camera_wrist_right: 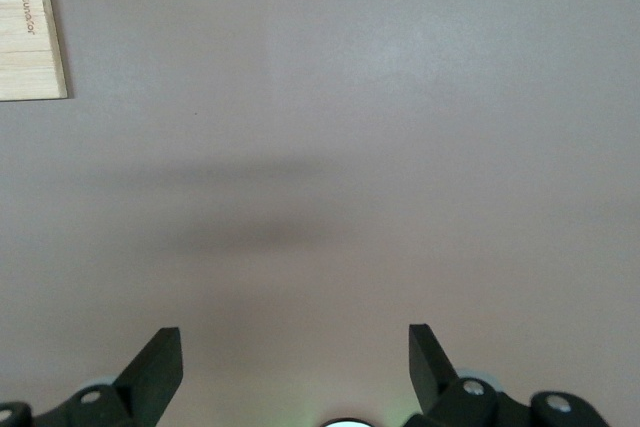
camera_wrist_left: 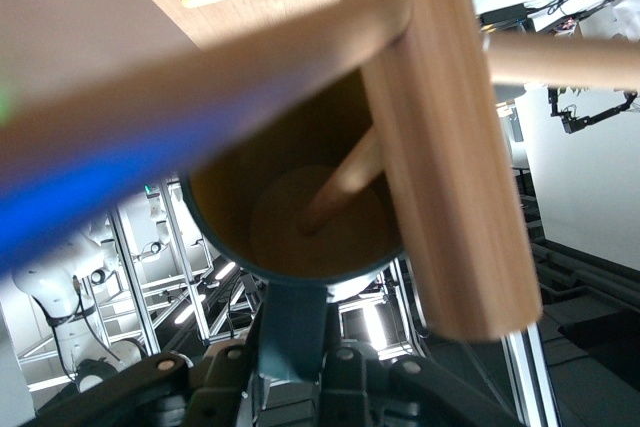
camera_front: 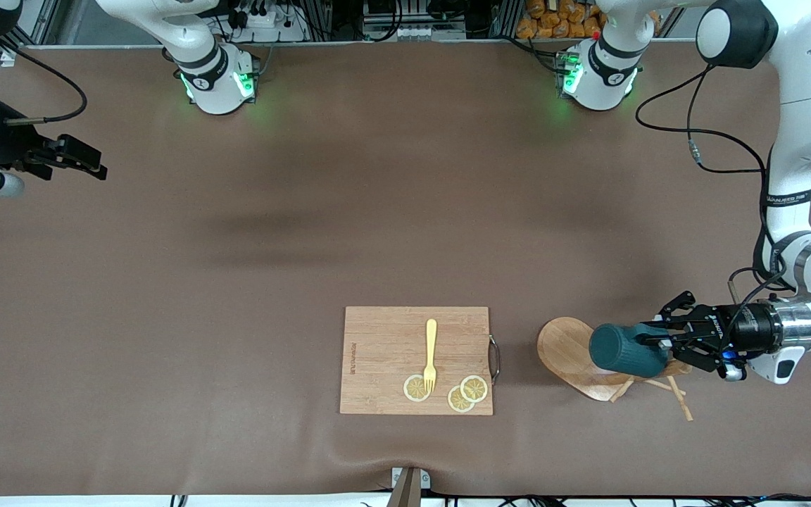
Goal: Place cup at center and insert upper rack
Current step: 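Open the left gripper to release the mug on the peg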
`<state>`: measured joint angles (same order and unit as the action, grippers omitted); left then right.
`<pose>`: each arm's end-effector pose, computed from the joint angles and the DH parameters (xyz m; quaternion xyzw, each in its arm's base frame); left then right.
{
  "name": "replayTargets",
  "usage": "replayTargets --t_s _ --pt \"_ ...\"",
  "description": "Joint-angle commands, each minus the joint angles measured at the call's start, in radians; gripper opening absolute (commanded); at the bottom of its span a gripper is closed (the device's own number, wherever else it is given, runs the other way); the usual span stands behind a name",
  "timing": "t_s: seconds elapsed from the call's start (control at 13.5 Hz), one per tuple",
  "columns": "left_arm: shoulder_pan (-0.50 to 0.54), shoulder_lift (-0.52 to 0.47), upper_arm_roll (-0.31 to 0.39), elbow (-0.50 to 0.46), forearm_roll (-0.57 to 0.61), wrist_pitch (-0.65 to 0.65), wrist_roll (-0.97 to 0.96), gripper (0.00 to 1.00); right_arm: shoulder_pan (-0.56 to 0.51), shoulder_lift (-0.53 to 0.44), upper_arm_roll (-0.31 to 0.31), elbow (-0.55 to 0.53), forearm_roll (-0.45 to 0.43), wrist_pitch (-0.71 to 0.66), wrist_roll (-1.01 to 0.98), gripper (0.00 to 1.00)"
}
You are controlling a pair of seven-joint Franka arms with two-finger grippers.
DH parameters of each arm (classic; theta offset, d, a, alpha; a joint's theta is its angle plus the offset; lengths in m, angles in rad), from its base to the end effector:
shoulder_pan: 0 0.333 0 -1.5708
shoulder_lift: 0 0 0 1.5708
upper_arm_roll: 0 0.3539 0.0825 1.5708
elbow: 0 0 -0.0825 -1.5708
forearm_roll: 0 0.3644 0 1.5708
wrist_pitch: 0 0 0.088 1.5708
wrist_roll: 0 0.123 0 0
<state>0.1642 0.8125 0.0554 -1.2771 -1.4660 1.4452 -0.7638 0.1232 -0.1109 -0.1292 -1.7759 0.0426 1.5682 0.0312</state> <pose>0.7385 0.0154 0.3549 0.5731 0.4532 -0.4012 0.5524 0.4893 -0.0013 0.6105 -0.9982 0.0188 0.0492 0.0278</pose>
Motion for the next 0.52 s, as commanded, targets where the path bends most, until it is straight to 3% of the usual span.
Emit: replayTargets --t_s 0.0,0.45 --pt "0.017 0.016 -0.006 0.012 -0.005 -0.019 0.041 0.0 0.003 -0.024 0.003 -0.014 -0.013 -0.004 0.018 1.0" --pt "0.018 0.02 -0.005 0.012 -0.004 -0.02 0.043 0.0 0.003 -0.023 0.003 -0.016 -0.013 -0.004 0.018 1.0"
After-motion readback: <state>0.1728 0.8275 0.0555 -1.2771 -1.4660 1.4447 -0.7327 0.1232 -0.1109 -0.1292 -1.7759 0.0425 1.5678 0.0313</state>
